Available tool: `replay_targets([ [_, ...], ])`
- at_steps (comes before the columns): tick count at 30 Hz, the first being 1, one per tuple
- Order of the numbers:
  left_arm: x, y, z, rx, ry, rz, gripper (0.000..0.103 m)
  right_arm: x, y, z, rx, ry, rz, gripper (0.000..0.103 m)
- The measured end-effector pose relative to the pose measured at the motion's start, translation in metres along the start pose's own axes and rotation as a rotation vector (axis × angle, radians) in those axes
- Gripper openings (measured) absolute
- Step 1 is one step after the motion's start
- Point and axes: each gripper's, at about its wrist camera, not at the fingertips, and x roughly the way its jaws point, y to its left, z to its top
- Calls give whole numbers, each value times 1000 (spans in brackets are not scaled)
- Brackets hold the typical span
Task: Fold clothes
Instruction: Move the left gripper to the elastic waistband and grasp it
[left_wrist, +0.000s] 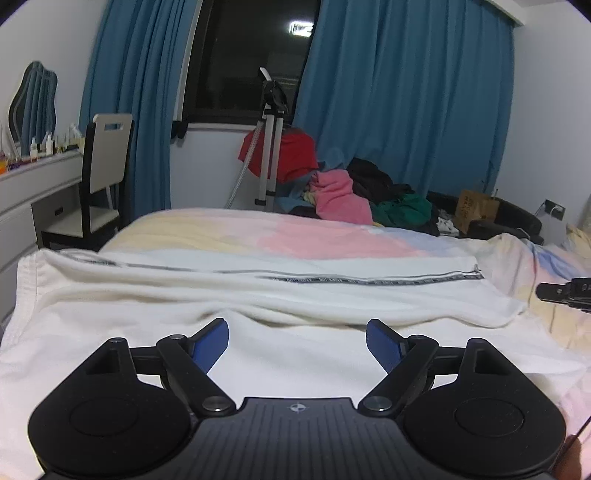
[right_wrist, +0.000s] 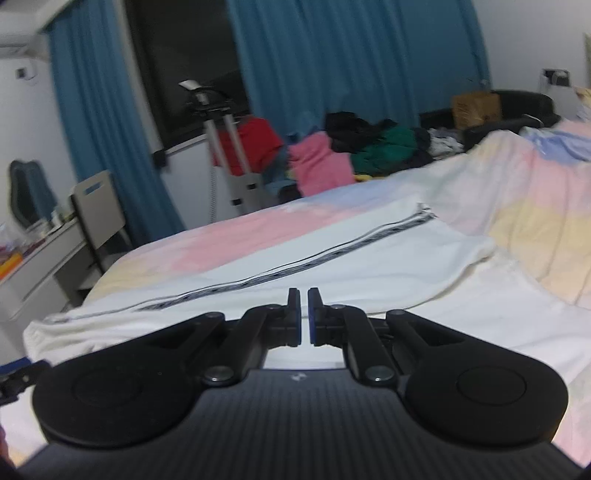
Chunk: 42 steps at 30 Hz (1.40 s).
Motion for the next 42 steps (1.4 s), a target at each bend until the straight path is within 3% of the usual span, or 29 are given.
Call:
replay_targets([
  [5, -6, 13, -13, -23, 37, 69, 85, 5, 10, -2, -32, 21, -6, 8],
  [9, -15, 48, -16, -116, 63, 165, 88, 17, 4, -4, -5, 53, -9, 8],
  [12, -30, 92, -12, -259, 67, 245, 94, 21, -2, -6, 11, 69, -20, 8],
  [16, -61, 163, -15, -530, 45, 368, 96, 25, -12, -8, 42, 87, -32, 11],
  [18, -76, 193, -21, -658, 19, 470, 96, 26, -18, -8, 65, 96, -48, 26],
  [20, -91, 221, -32, -823, -11, 530, 96, 27, -25, -8, 95, 101, -63, 60],
  [25, -107, 253, -66, -1151, -56, 497, 96, 20, -56, -7, 239, 64, -115, 62],
  [30, -93, 273, -93, -1368, 19, 333, 94, 5, -97, -5, 437, -8, -208, 62],
  [32, -88, 279, -103, -1426, 26, 252, 91, -6, -121, -9, 546, -55, -285, 63],
  [38, -81, 269, -113, -1440, -49, 56, 90, -34, -187, -32, 828, -185, -517, 63],
  [40, -78, 265, -112, -1422, -53, 26, 90, -40, -200, -43, 906, -197, -597, 63],
  [42, -75, 262, -109, -1397, -33, 41, 87, -42, -208, -53, 974, -193, -647, 63],
])
